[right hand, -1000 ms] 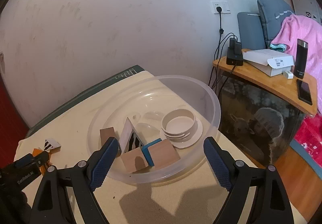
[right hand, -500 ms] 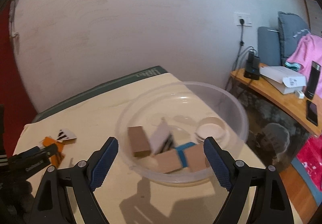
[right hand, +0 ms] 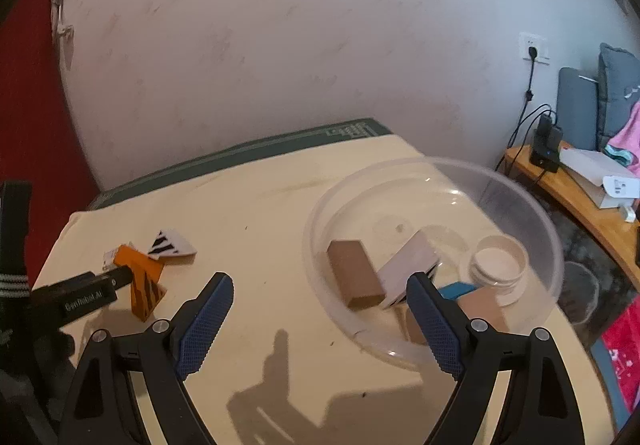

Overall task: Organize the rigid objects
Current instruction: 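Move the left gripper from the bowl to the orange blocks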

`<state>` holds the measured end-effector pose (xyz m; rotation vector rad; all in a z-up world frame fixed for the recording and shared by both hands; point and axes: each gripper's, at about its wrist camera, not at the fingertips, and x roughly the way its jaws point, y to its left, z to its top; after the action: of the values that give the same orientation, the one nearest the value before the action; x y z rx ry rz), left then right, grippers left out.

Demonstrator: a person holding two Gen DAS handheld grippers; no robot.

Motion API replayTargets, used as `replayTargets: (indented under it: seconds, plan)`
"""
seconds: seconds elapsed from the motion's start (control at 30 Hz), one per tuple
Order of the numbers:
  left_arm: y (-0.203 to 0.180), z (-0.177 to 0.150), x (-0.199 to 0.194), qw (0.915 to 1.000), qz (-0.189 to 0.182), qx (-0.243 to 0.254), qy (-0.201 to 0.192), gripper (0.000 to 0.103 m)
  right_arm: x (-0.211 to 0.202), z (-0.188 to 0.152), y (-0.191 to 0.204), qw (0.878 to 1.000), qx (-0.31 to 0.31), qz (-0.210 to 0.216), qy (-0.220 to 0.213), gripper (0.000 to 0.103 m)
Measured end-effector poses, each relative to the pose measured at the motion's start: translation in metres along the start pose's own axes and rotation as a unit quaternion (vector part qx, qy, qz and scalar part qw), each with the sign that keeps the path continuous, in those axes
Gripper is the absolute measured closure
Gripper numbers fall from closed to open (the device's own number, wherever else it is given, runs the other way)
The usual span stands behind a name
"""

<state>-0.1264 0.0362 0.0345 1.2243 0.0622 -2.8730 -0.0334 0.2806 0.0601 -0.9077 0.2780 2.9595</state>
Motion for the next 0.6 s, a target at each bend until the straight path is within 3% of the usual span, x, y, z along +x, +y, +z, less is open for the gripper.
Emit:
replayTargets:
  seconds: [0.33, 0.6]
  plan:
    - [0.013, -0.001, 0.009, 0.9990, -0.032, -0.026, 0.015, 0.032, 0.008, -0.011, 0.005, 1.000, -0.012, 0.012, 0.016, 0.011]
    - [0.002, -0.005, -0.006, 0.9983, -0.052, -0.026, -0.008, 0.030, 0.007, -0.012, 0.003, 1.000, -0.006, 0.019, 0.009, 0.011]
